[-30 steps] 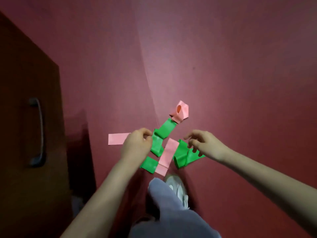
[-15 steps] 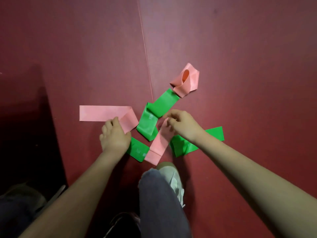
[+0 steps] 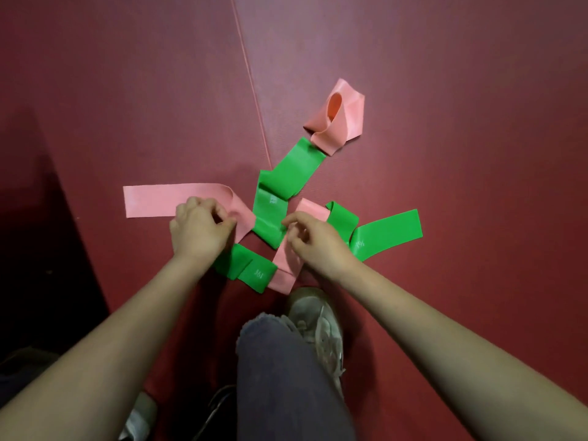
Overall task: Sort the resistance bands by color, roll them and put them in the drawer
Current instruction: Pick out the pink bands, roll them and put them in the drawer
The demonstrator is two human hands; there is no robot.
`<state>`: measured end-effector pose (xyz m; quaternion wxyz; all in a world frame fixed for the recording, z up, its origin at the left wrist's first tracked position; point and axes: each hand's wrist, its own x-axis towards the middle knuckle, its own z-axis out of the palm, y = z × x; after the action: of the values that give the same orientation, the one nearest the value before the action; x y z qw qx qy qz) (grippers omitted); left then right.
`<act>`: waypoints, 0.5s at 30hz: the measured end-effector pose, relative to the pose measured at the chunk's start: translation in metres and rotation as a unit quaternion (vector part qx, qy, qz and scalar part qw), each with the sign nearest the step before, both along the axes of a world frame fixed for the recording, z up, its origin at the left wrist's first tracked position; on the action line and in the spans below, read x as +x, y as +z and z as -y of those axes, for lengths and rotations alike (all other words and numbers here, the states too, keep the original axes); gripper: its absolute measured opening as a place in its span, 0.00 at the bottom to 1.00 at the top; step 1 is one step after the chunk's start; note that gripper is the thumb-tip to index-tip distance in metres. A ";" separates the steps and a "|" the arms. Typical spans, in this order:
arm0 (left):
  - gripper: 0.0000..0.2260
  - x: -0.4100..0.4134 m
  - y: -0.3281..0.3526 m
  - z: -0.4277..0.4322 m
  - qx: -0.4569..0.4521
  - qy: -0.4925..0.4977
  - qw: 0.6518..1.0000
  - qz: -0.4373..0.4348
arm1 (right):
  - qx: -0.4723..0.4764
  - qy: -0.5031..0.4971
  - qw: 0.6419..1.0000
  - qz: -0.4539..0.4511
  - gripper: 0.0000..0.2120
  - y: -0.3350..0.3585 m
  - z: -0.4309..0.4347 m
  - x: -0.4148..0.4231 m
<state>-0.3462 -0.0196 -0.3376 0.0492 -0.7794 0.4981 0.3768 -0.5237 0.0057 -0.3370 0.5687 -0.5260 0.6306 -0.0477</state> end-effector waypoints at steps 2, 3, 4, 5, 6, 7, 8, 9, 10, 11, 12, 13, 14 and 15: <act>0.13 -0.010 0.006 0.006 0.001 0.073 0.988 -0.133 | -0.024 0.035 0.999 0.003 0.27 0.003 -0.005 -0.004; 0.15 -0.016 0.011 0.010 0.009 0.124 0.973 -0.195 | -0.046 0.049 0.998 0.001 0.32 0.003 -0.007 -0.005; 0.14 -0.024 0.016 0.013 0.026 0.176 0.953 -0.246 | -0.076 0.053 0.996 -0.003 0.34 0.003 -0.009 -0.007; 0.12 -0.034 0.024 0.015 0.049 0.228 0.927 -0.294 | -0.102 0.048 0.994 -0.005 0.35 0.003 -0.009 -0.008; 0.07 -0.044 0.030 0.017 0.076 0.272 0.900 -0.333 | -0.118 0.035 0.992 -0.003 0.34 0.002 -0.008 -0.009; 0.08 -0.052 0.036 0.020 0.095 0.301 0.879 -0.358 | -0.124 0.017 0.992 0.004 0.32 0.001 -0.007 -0.009; 0.15 -0.058 0.038 0.022 0.104 0.320 0.865 -0.373 | -0.132 -0.004 0.991 0.014 0.29 0.002 -0.006 -0.009; 0.22 -0.062 0.039 0.024 0.104 0.334 0.854 -0.385 | -0.138 -0.029 0.990 0.027 0.25 0.002 -0.003 -0.010; 0.27 -0.065 0.038 0.026 0.101 0.335 0.853 -0.388 | -0.135 -0.057 0.988 0.044 0.20 0.004 0.001 -0.010; 0.29 -0.068 0.040 0.027 0.087 0.327 0.860 -0.383 | -0.127 -0.081 0.987 0.061 0.16 0.004 0.005 -0.011; 0.30 -0.069 0.039 0.029 0.055 0.298 0.880 -0.366 | -0.117 -0.098 0.986 0.073 0.14 0.006 0.010 -0.012; 0.30 -0.071 0.039 0.030 0.007 0.243 0.913 -0.329 | -0.105 -0.113 0.985 0.082 0.13 0.007 0.016 -0.012; 0.27 -0.073 0.039 0.030 -0.051 0.168 0.942 -0.287 | -0.085 -0.136 0.982 0.097 0.11 0.009 0.022 -0.013; 0.23 -0.073 0.039 0.030 -0.106 0.100 0.956 -0.254 | -0.056 -0.163 0.978 0.117 0.10 0.012 0.027 -0.013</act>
<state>-0.4194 -0.0497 -0.2986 -0.1996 -0.7048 0.4504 0.5104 -0.5366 -0.0216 -0.3249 0.5928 -0.4379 0.6331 -0.2368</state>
